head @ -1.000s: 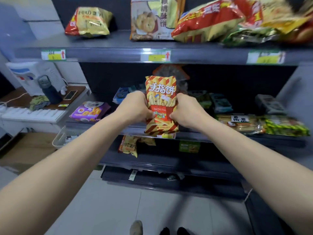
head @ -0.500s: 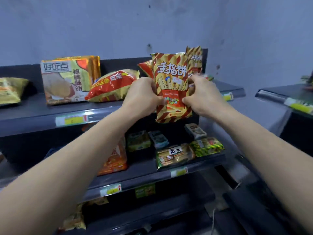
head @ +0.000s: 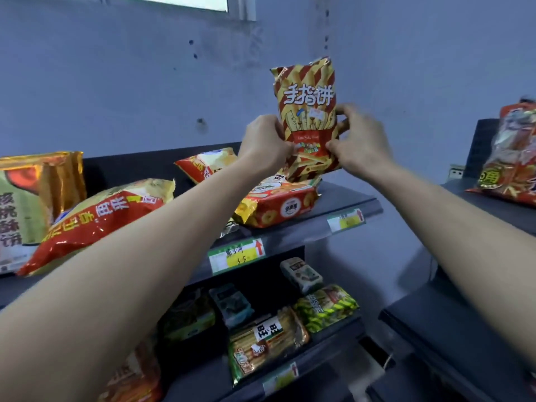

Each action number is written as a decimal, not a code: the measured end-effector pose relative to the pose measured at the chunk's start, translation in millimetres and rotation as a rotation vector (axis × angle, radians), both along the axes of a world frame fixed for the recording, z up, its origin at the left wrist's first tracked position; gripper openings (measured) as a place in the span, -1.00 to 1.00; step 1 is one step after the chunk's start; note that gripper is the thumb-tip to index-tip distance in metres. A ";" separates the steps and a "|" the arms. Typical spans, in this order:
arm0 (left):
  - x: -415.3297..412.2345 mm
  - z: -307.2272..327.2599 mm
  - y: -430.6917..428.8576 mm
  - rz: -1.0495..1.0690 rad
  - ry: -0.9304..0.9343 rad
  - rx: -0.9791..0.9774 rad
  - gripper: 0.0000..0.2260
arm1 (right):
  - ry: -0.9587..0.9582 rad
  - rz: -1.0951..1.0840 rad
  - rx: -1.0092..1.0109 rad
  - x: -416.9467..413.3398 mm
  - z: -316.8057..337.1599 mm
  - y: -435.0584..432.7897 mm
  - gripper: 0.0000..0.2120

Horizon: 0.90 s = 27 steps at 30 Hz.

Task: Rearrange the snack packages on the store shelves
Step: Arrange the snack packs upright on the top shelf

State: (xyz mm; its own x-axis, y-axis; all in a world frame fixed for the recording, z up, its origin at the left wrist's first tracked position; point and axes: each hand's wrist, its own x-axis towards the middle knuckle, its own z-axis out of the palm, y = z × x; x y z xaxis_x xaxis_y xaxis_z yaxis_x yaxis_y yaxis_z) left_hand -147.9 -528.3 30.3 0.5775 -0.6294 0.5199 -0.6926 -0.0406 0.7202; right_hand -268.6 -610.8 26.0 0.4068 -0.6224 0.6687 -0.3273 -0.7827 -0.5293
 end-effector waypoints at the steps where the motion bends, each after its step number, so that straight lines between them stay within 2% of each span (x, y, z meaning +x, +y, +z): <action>1: 4.0 1.5 -10.2 -0.011 0.007 0.004 -0.80 | -0.007 0.001 0.008 4.0 0.1 -9.9 -0.55; 13: 52.8 17.7 -132.7 0.018 0.052 0.154 -0.89 | -0.031 0.091 0.030 58.1 4.9 -144.7 -0.59; 16: 60.6 13.4 -162.3 0.031 0.060 0.219 -0.95 | 0.022 0.081 0.029 72.3 1.2 -178.7 -0.57; 18: 64.6 7.4 -179.4 0.044 0.058 0.276 -0.91 | 0.058 0.088 0.049 80.8 -4.3 -196.7 -0.56; 27: 78.4 -22.4 -227.7 0.000 0.061 0.501 -0.91 | 0.147 0.100 0.165 103.7 -35.2 -251.2 -0.66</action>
